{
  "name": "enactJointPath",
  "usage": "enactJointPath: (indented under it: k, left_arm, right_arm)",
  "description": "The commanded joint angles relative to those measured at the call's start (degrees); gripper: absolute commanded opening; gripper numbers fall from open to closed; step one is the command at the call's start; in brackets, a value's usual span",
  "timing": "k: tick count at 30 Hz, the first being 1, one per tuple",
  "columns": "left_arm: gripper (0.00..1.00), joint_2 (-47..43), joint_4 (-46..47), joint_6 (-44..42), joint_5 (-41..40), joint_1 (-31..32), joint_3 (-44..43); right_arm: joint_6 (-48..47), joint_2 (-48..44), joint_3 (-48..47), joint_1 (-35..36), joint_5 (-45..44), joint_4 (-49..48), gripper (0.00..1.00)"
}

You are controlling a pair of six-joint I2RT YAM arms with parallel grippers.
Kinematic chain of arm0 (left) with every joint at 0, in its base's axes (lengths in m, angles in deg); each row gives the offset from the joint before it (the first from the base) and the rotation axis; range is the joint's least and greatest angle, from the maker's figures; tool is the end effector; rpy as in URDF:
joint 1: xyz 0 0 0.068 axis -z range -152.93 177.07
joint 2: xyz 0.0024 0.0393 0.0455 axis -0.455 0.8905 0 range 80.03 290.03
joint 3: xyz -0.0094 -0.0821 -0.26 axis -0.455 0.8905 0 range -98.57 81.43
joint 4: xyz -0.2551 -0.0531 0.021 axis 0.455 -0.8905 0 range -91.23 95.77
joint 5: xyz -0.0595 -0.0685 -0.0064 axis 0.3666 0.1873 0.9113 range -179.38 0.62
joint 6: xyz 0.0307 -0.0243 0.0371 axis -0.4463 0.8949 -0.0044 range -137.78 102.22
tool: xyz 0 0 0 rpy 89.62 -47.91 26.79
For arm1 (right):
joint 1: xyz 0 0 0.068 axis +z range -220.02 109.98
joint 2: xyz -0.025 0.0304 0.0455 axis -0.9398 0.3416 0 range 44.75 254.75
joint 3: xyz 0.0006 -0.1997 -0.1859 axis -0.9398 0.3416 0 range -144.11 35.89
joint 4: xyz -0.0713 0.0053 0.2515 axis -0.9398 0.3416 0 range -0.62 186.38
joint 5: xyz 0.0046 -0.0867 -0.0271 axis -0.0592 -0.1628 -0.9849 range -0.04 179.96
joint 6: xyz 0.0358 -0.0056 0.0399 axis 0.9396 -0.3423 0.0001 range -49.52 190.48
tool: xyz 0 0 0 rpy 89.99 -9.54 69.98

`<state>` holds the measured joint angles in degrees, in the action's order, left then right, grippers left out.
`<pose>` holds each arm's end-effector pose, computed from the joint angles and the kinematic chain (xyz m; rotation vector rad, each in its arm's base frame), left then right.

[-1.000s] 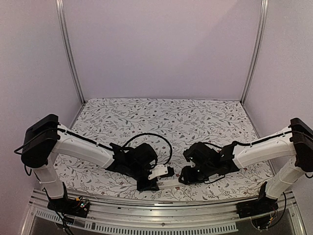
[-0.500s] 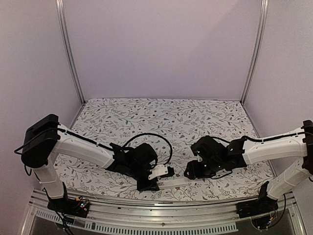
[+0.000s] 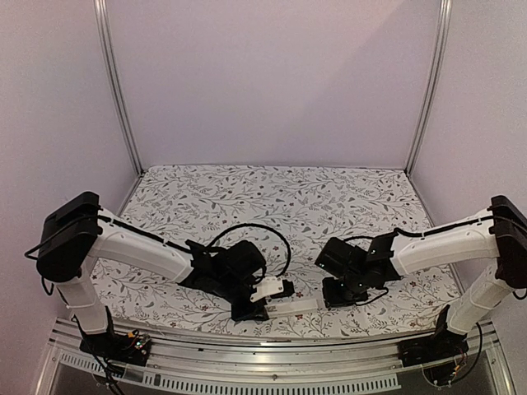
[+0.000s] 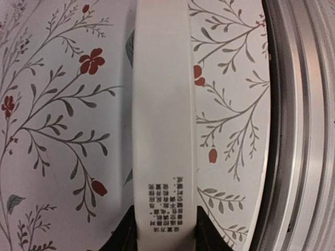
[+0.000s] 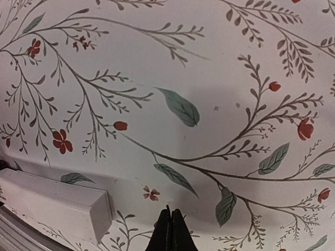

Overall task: Load the batteries into the remote control
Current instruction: Load the battery cover onto the remote control without the battery cover.

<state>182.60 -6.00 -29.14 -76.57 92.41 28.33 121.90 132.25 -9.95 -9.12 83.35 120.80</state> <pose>0.1324 -0.3074 0.1286 1.7581 2.0951 -0.5917 0.1316 0.2281 0.1547 -0.2129 2.8626 0.2626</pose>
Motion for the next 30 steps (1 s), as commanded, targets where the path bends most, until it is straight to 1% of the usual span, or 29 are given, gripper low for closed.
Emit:
enactJointPath:
  k: [1, 3, 5, 8, 11, 17, 20, 21, 23, 25, 28, 30]
  left_arm:
    - [0.21, 1.3, -0.5, -0.3, 0.0, 0.1, -0.9]
    - [0.18, 1.2, -0.4, -0.3, -0.1, 0.1, -0.8]
    - [0.17, 1.1, 0.0, -0.5, -0.1, 0.2, -0.6]
    - [0.17, 0.6, 0.7, -0.6, 0.0, 0.2, 0.1]
    - [0.16, 0.3, 1.3, -0.5, -0.1, 0.1, 0.6]
    - [0.16, 0.4, 0.8, -0.5, -0.1, 0.1, 0.4]
    - [0.17, 0.3, 0.6, -0.6, -0.1, 0.1, 0.3]
    - [0.18, 0.1, 0.5, -0.7, -0.1, 0.2, 0.3]
    - [0.22, -0.1, 0.5, -0.9, -0.2, 0.2, 0.4]
    - [0.31, -0.6, 0.5, -1.0, -0.2, 0.1, 0.5]
    - [0.51, -1.7, 0.4, -1.1, -0.6, 0.2, 0.9]
    - [0.64, -2.7, 0.0, -1.2, -0.7, 0.2, 1.4]
  right_arm:
    - [0.3, 6.1, -5.6, 2.8, -0.3, -0.7, 0.0]
    - [-0.3, 9.3, -8.3, 4.2, 1.4, -2.9, 0.0]
    - [-0.7, 12.5, -9.9, 5.3, 3.7, -5.5, 0.0]
    - [-0.5, 14.7, -9.9, 5.7, 4.6, -6.4, 0.0]
    - [0.5, 13.1, -8.2, 5.7, 3.1, -6.1, 0.0]
    - [1.0, 8.7, -6.5, 4.8, 0.0, -2.3, 0.0]
    - [-0.2, 4.5, -3.8, 3.2, -0.7, -2.3, 0.0]
    - [-1.2, 3.0, -3.4, 2.7, -0.8, -2.2, 0.02]
    - [-3.6, 1.1, -2.6, 1.9, -1.7, -1.8, 0.07]
    - [-5.5, -1.1, -1.5, 0.7, -2.5, -1.5, 0.11]
    - [-8.7, -4.6, -0.4, -1.2, -2.1, -1.6, 0.17]
    - [-12.1, -6.9, -0.7, -1.4, -1.8, -2.3, 0.23]
